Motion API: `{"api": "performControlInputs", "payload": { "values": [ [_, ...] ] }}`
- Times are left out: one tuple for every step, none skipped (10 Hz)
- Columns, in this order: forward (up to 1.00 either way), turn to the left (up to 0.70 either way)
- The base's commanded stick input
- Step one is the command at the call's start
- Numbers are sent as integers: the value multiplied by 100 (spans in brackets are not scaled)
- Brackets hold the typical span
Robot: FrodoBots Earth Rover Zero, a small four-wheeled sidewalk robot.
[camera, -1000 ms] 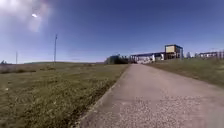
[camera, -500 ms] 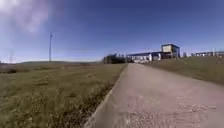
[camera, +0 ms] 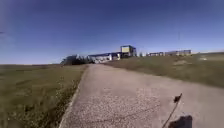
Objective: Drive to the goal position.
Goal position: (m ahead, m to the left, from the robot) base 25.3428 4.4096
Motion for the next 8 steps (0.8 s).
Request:
{"api": "performControlInputs", "payload": {
  "values": [
    [0, 0],
    [0, 0],
    [0, 0],
    [0, 0],
    [0, 0],
    [0, 0],
    [0, 0],
    [0, 0]
  ]
}}
